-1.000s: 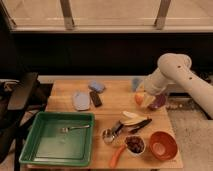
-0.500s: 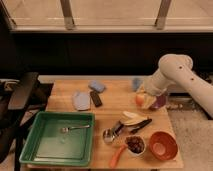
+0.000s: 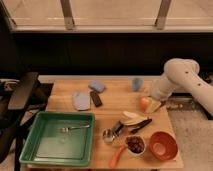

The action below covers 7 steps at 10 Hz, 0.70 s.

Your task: Place apple in red bowl

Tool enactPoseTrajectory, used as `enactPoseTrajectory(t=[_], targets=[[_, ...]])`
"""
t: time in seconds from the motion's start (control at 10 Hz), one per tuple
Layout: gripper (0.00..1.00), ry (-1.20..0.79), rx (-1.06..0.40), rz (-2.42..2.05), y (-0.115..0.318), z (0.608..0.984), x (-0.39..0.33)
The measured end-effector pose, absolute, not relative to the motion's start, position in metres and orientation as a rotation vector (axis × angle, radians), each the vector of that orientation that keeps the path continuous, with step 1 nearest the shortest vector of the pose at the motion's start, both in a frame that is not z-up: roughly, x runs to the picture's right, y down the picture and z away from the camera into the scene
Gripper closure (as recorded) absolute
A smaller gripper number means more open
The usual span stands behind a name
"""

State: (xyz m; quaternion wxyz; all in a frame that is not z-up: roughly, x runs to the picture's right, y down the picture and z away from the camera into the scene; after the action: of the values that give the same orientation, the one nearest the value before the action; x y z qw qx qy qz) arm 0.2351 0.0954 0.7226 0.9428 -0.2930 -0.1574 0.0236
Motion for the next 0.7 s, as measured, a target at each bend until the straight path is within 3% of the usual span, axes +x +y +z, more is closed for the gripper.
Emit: enactPoseTrajectory(t=[0.7], targets=[[1.00, -0.279, -0.668, 0.273, 0.209, 0.676, 0.300]])
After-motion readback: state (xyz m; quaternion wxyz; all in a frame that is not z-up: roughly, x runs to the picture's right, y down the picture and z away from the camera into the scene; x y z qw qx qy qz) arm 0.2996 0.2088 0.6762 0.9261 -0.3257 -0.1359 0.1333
